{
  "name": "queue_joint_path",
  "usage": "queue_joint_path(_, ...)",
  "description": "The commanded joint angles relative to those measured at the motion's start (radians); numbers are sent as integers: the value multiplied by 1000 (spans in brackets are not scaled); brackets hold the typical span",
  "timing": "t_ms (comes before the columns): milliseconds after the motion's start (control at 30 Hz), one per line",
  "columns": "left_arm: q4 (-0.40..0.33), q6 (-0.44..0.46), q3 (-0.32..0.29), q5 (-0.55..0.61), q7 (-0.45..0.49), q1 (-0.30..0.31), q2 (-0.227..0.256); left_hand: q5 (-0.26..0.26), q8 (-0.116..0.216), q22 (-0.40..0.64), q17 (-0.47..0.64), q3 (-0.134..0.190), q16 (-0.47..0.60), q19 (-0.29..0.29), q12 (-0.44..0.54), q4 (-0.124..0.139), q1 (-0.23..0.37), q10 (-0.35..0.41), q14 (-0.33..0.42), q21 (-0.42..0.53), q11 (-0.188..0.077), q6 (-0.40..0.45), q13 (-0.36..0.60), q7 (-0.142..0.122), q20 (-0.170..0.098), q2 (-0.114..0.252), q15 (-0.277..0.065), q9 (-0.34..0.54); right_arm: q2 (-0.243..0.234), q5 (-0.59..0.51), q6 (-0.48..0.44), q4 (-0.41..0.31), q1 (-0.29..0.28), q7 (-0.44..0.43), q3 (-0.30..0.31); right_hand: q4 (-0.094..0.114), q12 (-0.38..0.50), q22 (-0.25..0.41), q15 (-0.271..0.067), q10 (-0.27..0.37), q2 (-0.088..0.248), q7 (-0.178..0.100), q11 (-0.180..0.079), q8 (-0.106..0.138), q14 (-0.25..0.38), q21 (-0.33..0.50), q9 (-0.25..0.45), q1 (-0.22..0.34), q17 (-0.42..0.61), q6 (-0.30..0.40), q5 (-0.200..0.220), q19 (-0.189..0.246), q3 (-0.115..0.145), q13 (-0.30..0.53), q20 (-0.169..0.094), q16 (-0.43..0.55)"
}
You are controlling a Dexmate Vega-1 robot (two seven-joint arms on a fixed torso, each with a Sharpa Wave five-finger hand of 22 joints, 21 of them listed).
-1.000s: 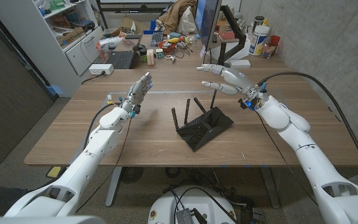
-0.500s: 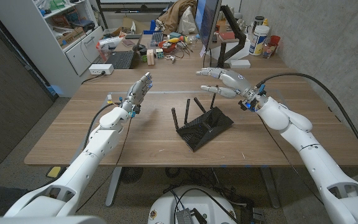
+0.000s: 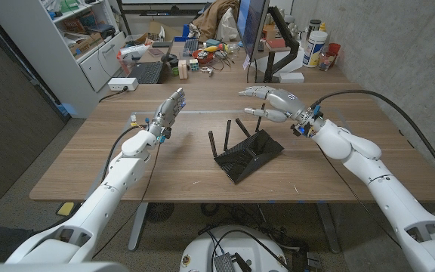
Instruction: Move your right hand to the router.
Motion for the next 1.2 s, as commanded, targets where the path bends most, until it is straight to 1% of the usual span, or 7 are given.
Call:
queue_joint_path(33,-16,2,-4,0,12,12,2,-2,-2,6,3,-3,1,-4,-2,-1,3,3,6,-3,-3,9,3,-2,1,14,-2,4,-33,2,-53,0,-8,-18,-33,-8,2,4,-53,7,11,-5,-4,2,7,-4,4,3,0,12,11,9,3,3,-25,-3)
queue_joint_path(400,-18,3,2,7,13,10,5,-3,-2,6,3,-3,1,-5,-3,-1,3,2,5,-3,-5,10,3,-4,2,14,-1,4,-60,-8,-78,4,-10,-22,-64,-19,1,4,-56,8,2,-9,-11,1,11,-10,4,15,-2,13,13,12,3,3,-27,-4)
queue_joint_path(633,-25,9,0,6,19,15,7,-3,-2,6,3,-4,1,-5,-3,-1,3,1,5,-3,-5,10,3,-3,2,14,0,4,-70,-5,-96,0,-23,-37,-70,-24,2,4,-56,13,-2,-10,-15,1,15,-14,4,20,-2,14,14,13,4,3,-27,-4)
queue_joint_path(933,-30,4,-6,4,25,24,8,-4,-2,6,3,-5,1,-5,-3,-2,3,2,5,-3,-4,11,3,-3,2,15,-1,4,-90,-6,-124,-8,-35,-28,-80,-27,4,5,-58,20,-3,-12,-16,1,20,-19,4,25,-2,17,15,15,5,4,-28,-4)
queue_joint_path(967,-30,4,-6,4,25,24,9,-4,-2,6,3,-5,1,-5,-3,-2,3,1,5,-3,-8,11,3,-4,3,15,-1,4,-91,-4,-126,-8,-35,-25,-82,-27,4,5,-58,21,-3,-12,-16,2,20,-19,4,25,-2,19,15,15,5,4,-29,-4)
queue_joint_path(1033,-30,4,-6,4,24,24,9,-4,-2,6,3,-5,1,-5,-3,-2,3,1,5,-2,-7,12,3,-3,3,15,-1,4,-95,-1,-129,-8,-36,-20,-86,-28,4,5,-59,22,-3,-13,-22,3,21,-21,4,26,-2,22,16,16,5,4,-29,-4)
queue_joint_path(1200,-30,3,-6,3,23,24,9,-4,-2,6,3,-5,1,-5,-2,-2,3,3,5,-3,-7,12,3,-3,3,15,-1,4,-103,8,-135,-6,-37,-7,-94,-28,5,5,-59,26,-2,-15,-20,4,24,-23,4,28,-2,26,16,17,6,4,-29,-4)
